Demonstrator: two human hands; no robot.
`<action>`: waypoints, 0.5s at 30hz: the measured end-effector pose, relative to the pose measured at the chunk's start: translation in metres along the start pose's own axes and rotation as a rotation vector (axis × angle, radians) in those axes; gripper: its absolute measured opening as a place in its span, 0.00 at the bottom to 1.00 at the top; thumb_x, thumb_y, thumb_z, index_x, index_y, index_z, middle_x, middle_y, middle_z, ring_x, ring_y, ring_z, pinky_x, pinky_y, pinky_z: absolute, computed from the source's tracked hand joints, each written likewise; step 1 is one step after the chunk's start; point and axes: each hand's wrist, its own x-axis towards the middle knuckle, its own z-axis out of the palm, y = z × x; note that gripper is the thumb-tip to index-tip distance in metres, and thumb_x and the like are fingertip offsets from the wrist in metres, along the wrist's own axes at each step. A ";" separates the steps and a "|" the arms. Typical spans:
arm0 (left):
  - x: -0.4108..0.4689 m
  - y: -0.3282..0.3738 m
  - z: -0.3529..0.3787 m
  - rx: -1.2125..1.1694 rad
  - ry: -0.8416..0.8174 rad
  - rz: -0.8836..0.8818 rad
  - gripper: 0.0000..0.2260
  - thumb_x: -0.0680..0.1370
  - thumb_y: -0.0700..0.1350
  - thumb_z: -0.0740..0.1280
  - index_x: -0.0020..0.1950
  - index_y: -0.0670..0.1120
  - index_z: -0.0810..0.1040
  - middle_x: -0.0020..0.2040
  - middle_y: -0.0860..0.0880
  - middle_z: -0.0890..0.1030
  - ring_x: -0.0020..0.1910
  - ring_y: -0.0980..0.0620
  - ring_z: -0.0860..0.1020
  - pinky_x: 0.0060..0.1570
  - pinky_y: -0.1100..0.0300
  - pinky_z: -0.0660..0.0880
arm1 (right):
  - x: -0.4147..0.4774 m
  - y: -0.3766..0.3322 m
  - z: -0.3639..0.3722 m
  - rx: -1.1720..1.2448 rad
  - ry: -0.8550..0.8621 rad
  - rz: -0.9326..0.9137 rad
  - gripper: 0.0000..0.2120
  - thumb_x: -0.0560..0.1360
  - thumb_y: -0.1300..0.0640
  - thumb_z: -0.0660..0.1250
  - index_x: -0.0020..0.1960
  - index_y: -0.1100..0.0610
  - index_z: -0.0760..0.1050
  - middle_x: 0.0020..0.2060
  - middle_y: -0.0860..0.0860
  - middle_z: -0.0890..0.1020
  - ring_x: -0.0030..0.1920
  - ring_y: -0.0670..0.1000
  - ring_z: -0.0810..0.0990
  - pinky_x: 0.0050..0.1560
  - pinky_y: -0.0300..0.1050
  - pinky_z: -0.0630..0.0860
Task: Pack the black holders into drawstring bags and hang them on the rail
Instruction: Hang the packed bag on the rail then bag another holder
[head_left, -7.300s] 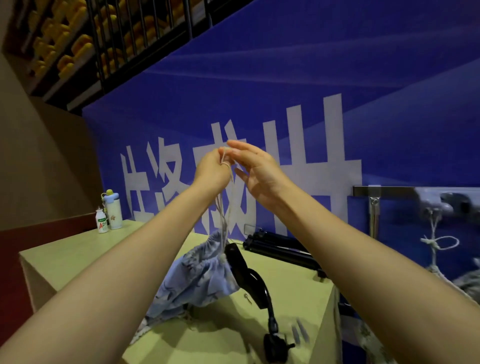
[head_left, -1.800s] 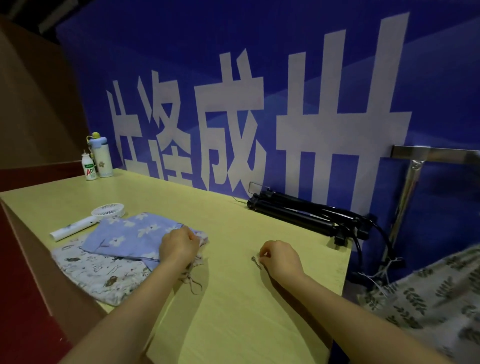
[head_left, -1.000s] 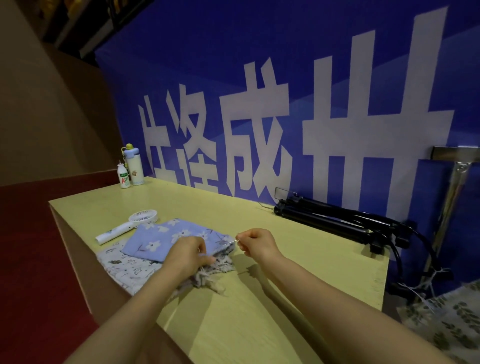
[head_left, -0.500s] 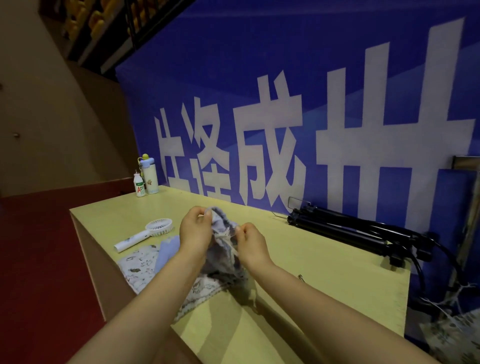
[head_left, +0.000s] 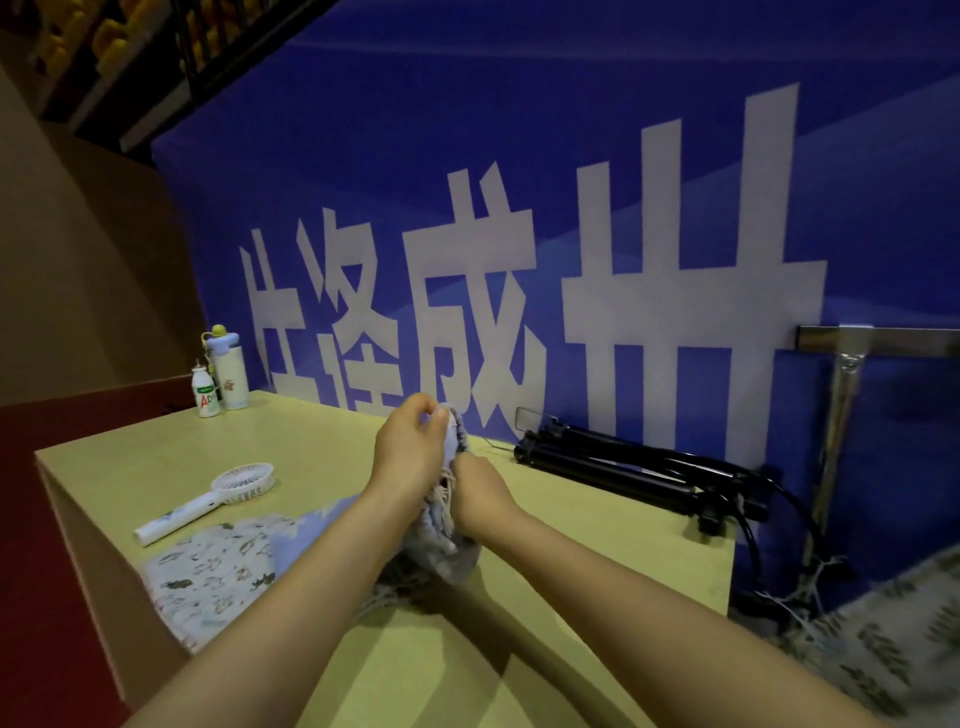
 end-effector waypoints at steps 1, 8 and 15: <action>0.003 0.001 0.001 -0.005 0.008 -0.009 0.10 0.81 0.44 0.57 0.46 0.40 0.72 0.42 0.41 0.74 0.40 0.46 0.71 0.33 0.59 0.66 | 0.000 0.005 -0.005 0.083 -0.005 -0.024 0.08 0.78 0.60 0.60 0.40 0.61 0.71 0.34 0.58 0.75 0.40 0.59 0.74 0.34 0.45 0.64; 0.022 -0.006 0.020 -0.123 0.059 -0.091 0.09 0.81 0.44 0.57 0.46 0.41 0.71 0.42 0.44 0.73 0.42 0.45 0.71 0.43 0.56 0.67 | 0.001 0.078 -0.042 0.475 0.396 0.162 0.07 0.79 0.56 0.61 0.47 0.56 0.76 0.41 0.51 0.82 0.41 0.49 0.80 0.44 0.46 0.77; 0.045 -0.022 0.057 -0.185 0.059 -0.136 0.08 0.81 0.44 0.57 0.45 0.41 0.70 0.37 0.46 0.72 0.41 0.45 0.71 0.41 0.54 0.67 | 0.001 0.178 -0.043 -0.355 0.184 0.397 0.12 0.78 0.54 0.61 0.61 0.55 0.71 0.57 0.52 0.77 0.58 0.55 0.76 0.59 0.51 0.71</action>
